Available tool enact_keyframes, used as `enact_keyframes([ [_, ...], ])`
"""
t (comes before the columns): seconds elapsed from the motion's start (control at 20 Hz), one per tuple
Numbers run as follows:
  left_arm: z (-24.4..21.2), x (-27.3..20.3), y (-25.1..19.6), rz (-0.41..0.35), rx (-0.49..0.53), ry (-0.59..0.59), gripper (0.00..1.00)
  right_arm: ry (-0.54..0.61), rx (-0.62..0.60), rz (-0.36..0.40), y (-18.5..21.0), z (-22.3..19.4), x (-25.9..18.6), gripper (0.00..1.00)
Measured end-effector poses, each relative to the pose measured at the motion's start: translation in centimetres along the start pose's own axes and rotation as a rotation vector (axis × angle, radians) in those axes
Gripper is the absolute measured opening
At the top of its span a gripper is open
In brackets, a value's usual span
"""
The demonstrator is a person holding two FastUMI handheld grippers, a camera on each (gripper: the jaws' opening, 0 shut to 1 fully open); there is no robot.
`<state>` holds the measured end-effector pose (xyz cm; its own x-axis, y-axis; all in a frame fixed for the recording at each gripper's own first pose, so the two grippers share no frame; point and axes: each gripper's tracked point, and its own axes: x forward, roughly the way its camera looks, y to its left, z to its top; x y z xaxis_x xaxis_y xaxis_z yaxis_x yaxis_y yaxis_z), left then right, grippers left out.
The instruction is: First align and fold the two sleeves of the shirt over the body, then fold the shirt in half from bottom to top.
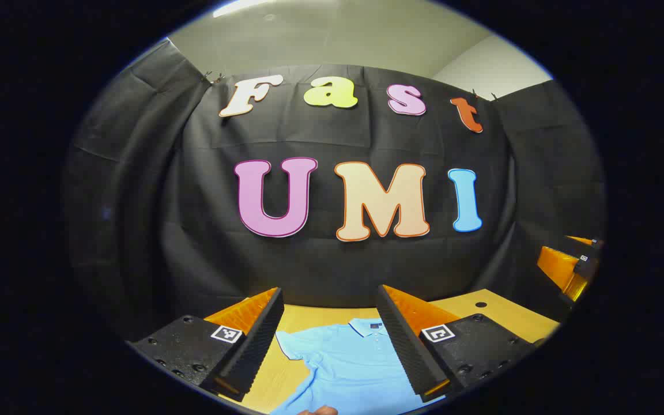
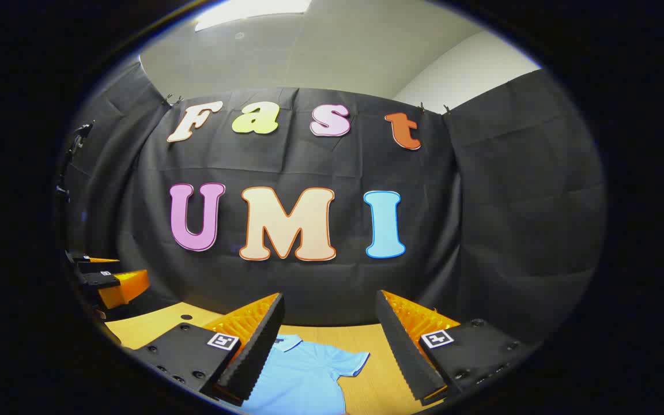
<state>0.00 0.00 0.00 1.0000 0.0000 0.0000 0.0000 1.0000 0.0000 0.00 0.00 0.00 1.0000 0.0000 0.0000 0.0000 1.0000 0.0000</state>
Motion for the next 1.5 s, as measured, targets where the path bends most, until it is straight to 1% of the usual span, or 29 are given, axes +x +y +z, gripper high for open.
enact_keyframes([
  [0.3, -0.1, 0.3, 0.6, 0.008, 0.025, -0.001, 0.96, 0.005, -0.008, 0.034, 1.8, -0.4, 0.1, 0.98],
  [0.45, -0.2, 0.8, 1.0, 0.016, 0.020, 0.001, 0.97, 0.013, -0.007, 0.049, 2.7, -0.6, 0.4, 0.98],
  [0.6, -0.5, 0.9, 1.4, 0.022, 0.017, 0.005, 0.96, 0.018, -0.011, 0.048, 3.0, -0.7, 0.7, 0.98],
  [0.75, -0.6, 1.4, 1.4, 0.012, 0.019, 0.004, 0.96, 0.020, -0.011, 0.040, 2.9, -1.0, 1.2, 0.98],
  [0.85, -0.8, 1.8, 1.4, 0.010, 0.019, 0.005, 0.96, 0.035, -0.012, 0.035, 2.9, -1.7, 1.8, 0.98],
  [1.1, -0.8, 3.0, 1.3, -0.007, 0.019, -0.005, 0.96, 0.075, -0.022, 0.010, 2.3, -3.8, 5.2, 0.98],
  [1.2, -1.0, 3.7, 1.4, -0.013, 0.019, -0.003, 0.96, 0.083, -0.029, -0.006, 1.8, -4.6, 7.1, 1.00],
  [1.5, -2.1, 5.4, 2.5, -0.001, 0.029, 0.021, 0.96, 0.142, -0.048, -0.056, 0.6, -9.0, 12.4, 1.00],
])
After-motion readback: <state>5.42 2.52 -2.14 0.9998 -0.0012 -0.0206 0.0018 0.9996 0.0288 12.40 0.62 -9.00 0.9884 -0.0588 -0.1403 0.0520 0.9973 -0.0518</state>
